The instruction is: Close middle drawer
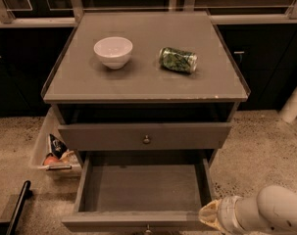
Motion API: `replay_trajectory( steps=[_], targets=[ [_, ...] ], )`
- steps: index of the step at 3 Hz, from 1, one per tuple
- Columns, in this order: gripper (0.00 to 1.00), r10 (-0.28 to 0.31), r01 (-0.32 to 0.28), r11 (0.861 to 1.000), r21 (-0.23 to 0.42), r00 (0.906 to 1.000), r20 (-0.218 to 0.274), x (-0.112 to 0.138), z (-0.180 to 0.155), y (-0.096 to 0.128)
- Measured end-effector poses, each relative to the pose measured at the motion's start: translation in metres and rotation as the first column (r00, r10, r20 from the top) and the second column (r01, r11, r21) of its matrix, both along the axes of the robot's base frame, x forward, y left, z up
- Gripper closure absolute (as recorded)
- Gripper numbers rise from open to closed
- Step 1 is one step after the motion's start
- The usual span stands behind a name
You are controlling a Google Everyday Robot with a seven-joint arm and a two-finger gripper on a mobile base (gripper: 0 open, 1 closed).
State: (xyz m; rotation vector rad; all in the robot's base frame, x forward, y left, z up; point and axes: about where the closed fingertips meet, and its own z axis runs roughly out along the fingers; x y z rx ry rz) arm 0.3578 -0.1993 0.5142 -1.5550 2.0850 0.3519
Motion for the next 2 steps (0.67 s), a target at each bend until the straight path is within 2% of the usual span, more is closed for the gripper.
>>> replay_trajectory(
  steps=[2],
  targets=[
    [1.0,0.041,-0.04,0.999,0.032,0.9991,-0.012,-0.007,-0.038,0.007]
  ],
)
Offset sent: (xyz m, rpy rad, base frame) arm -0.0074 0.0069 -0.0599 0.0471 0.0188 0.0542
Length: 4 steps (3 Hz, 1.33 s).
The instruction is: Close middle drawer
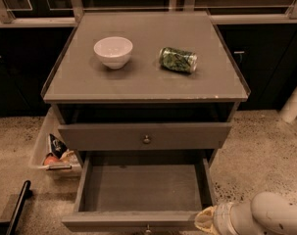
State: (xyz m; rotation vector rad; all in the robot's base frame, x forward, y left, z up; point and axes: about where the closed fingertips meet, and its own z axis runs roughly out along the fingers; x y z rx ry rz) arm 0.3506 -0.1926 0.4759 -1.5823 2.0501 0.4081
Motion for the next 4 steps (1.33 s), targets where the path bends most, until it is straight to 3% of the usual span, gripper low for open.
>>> replay_trajectory(
  steps=[4],
  targets=[
    [1.0,0.024,-0.026,0.999,-0.023,0.9971,-0.072,0.003,-0.082,-0.001]
  ],
)
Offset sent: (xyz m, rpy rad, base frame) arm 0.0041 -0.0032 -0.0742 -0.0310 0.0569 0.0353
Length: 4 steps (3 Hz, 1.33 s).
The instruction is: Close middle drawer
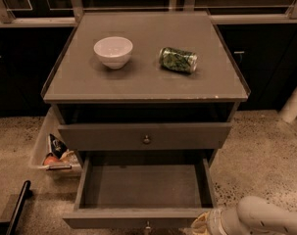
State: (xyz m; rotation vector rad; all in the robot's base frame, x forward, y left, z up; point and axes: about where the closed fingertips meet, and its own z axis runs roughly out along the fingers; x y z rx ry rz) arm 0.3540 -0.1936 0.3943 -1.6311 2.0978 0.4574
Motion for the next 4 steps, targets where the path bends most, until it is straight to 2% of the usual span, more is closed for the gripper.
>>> replay_trajectory(
  steps=[1,3,4],
  targets=[
    [0.81,0.0,0.0,1.0,0.0,1.0,-0.001,-0.0002,-0.0004,0.0001],
    [0.35,0.0,0.0,1.0,0.0,1.0,-0.001,-0.0002,-0.0004,0.0002],
    [0.12,-0.004,0.004,1.0,0.022,1.0,0.009,0.0055,-0.0048,0.0021]
  ],
)
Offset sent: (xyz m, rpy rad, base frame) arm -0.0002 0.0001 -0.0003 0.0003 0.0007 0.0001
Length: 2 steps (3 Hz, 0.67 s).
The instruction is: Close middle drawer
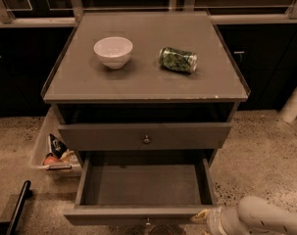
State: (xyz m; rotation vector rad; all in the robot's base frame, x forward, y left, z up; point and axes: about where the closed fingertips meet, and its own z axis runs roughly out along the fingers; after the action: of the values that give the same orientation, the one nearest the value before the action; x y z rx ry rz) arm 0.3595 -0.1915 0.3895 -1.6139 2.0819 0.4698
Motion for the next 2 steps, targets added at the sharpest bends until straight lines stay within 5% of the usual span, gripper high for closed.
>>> replay_trajectory(
  steps=[1,2],
  targets=[
    [0.14,0.013,-0.014,0.999,0.049,0.9996,0.024,0.02,-0.006,0.005],
    [0.38,0.04,-0.045,0.996,0.082,0.9969,0.068,0.049,-0.004,0.011]
  ],
)
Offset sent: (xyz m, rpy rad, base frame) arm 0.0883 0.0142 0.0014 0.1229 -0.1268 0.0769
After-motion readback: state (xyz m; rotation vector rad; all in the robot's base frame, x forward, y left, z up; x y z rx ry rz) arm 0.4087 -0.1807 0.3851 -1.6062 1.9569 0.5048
